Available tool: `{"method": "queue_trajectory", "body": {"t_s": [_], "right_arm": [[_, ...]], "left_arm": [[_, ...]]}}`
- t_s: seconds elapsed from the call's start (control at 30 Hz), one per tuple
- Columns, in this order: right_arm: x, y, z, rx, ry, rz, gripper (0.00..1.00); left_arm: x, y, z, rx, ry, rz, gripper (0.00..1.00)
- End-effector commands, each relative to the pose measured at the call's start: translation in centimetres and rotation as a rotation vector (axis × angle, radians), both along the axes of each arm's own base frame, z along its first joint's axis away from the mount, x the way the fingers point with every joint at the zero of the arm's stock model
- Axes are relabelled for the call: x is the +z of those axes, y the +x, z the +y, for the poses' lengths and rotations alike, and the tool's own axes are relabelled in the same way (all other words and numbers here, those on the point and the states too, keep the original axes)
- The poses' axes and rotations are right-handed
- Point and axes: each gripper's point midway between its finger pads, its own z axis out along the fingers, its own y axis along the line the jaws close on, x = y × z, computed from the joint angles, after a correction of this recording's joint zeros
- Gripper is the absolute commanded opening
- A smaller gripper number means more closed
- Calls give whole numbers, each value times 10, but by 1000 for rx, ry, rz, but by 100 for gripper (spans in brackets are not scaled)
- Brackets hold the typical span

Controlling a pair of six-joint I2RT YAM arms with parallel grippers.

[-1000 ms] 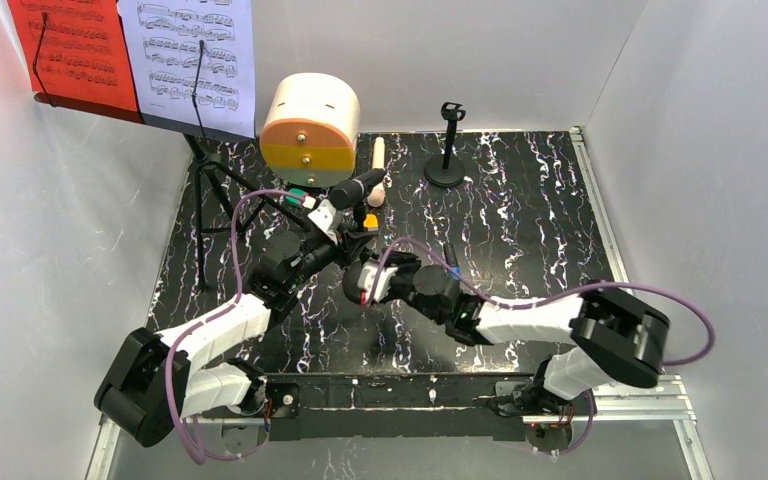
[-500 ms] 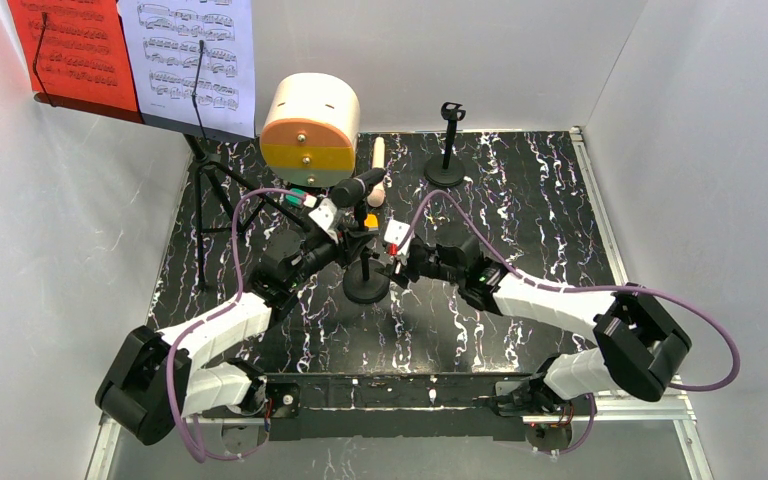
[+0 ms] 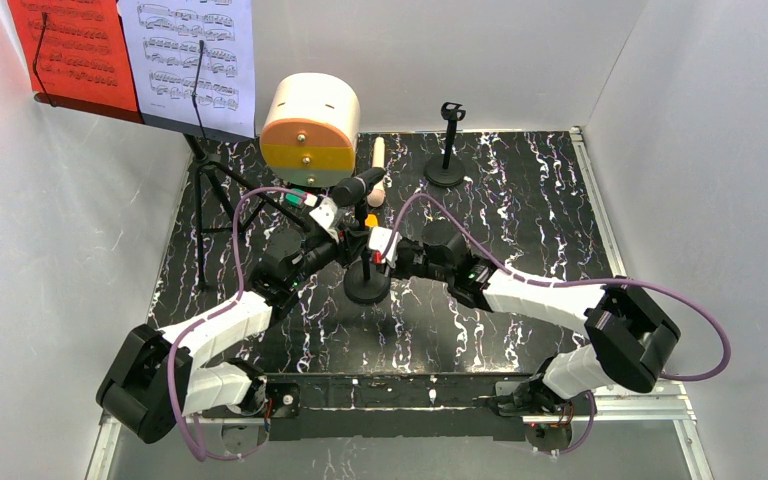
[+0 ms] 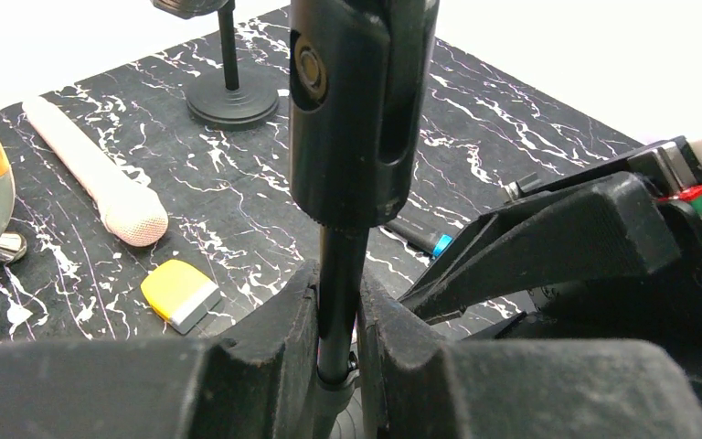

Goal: Pack up the instrument practice props
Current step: Unscrew the knob on the microphone stand.

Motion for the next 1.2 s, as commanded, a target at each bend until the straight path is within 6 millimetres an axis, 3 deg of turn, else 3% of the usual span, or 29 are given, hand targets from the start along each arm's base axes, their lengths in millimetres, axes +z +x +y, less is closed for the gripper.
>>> {"method": "queue_trajectory", "body": {"t_s": [0.0,0.17,0.53,0.7,0.83,0.9,1.17], "right_arm": [[11,9,7,-36,-30,-108,29],[-1,6,4,-89,-132,-231,1],[-52,-23,-5,-152,-445,-679,1],[-81,-34,1,-129,-530,-729,1],[-80,-41,6,-121,-516,-733,2],[-72,-43,8,-125,-488,-712,19],[-24,-44,7,-202,-146,-384,53]], "left_arm": [[-32,-8,-1,-18,49,127,0],[-30,-7,0,-13,50,126,0],[-31,-5,2,7,56,139,0],[-32,-4,3,16,61,144,0],[-33,-3,4,25,65,146,0],[-33,-3,5,27,65,145,0],[-34,-4,5,22,73,138,0]]}}
